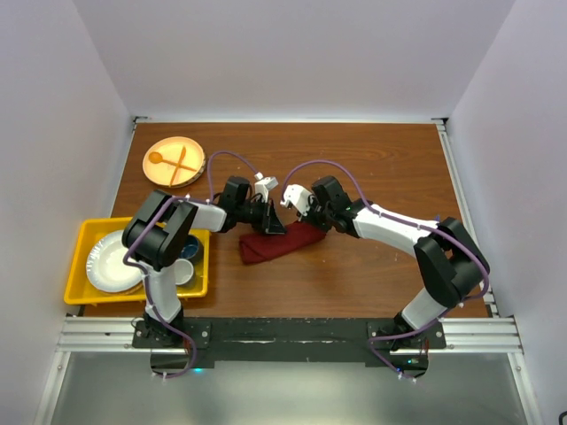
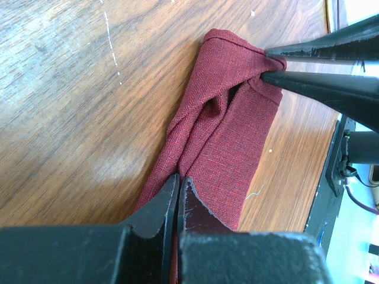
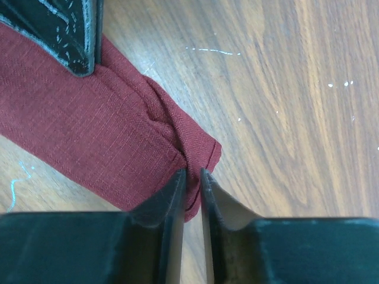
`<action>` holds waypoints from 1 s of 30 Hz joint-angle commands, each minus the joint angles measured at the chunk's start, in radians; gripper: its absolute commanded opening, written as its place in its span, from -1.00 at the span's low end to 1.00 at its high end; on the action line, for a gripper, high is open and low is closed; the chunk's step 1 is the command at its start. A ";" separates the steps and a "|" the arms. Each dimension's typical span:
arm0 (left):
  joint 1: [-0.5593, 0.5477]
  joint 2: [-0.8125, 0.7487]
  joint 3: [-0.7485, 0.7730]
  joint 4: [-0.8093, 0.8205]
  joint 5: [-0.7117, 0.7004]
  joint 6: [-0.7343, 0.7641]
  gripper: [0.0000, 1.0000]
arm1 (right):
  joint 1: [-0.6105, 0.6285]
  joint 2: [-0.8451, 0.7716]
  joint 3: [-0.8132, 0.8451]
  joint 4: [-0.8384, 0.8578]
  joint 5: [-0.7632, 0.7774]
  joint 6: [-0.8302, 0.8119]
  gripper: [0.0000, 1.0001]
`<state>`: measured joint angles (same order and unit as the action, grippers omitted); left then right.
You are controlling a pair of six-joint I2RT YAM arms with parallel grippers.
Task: Fold the napkin into a case and place the utensils inside
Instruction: Stuff the top corner of the smaller-rectangle-folded napkin into the folded napkin.
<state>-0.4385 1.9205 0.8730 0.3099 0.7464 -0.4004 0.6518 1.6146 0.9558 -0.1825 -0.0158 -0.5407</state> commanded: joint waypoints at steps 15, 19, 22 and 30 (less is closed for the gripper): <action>0.017 0.063 0.017 -0.117 -0.096 0.058 -1.00 | 0.012 -0.139 0.001 -0.054 -0.024 0.016 -1.00; 0.017 0.069 0.024 -0.118 -0.091 0.054 -1.00 | 0.023 -0.130 -0.008 -0.063 -0.045 0.022 -1.00; 0.017 0.071 0.029 -0.123 -0.091 0.055 -1.00 | 0.035 -0.108 -0.023 -0.064 -0.046 0.025 -1.00; 0.017 0.071 0.027 -0.130 -0.091 0.063 -1.00 | 0.049 -0.076 -0.097 -0.032 -0.009 0.025 -1.00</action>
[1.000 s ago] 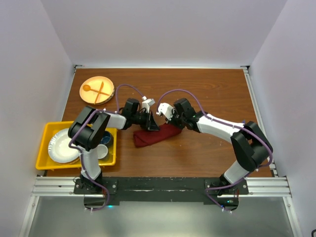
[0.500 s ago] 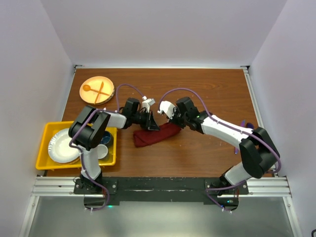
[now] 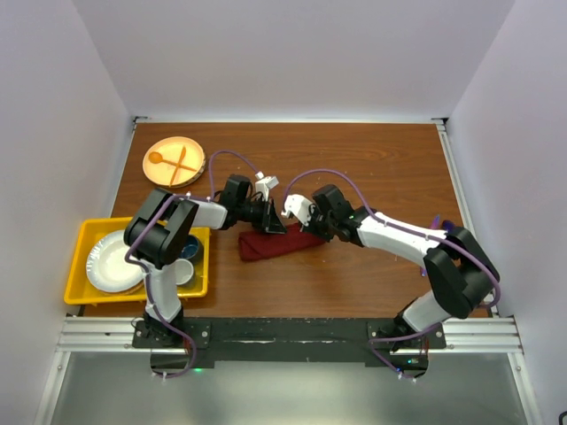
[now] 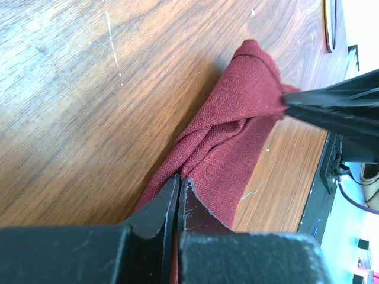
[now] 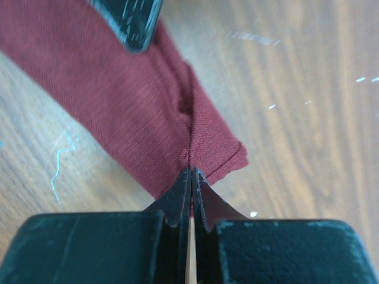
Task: Fold the napkin into a case and place the utensils inside
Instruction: Stuff the top corner of the smaller-rectangle-folded napkin into the folded napkin.
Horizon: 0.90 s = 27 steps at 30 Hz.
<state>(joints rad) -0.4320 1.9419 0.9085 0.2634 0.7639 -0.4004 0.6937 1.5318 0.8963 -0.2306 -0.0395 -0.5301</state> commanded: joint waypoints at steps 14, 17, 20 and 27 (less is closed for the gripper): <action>0.010 0.061 0.004 -0.096 -0.103 0.084 -1.00 | 0.004 -0.166 -0.008 0.079 0.101 0.136 0.18; 0.009 0.060 0.006 -0.099 -0.104 0.089 -1.00 | 0.004 -0.228 -0.066 0.154 0.083 0.121 0.49; 0.009 0.057 0.003 -0.099 -0.106 0.092 -1.00 | 0.004 -0.223 -0.099 0.189 0.061 0.073 0.57; 0.009 0.055 -0.006 -0.095 -0.107 0.097 -1.00 | 0.006 -0.141 -0.142 0.283 0.069 -0.004 0.65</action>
<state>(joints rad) -0.4294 1.9507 0.9237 0.2447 0.7799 -0.3744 0.6952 1.3560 0.7750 -0.0372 0.0334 -0.4755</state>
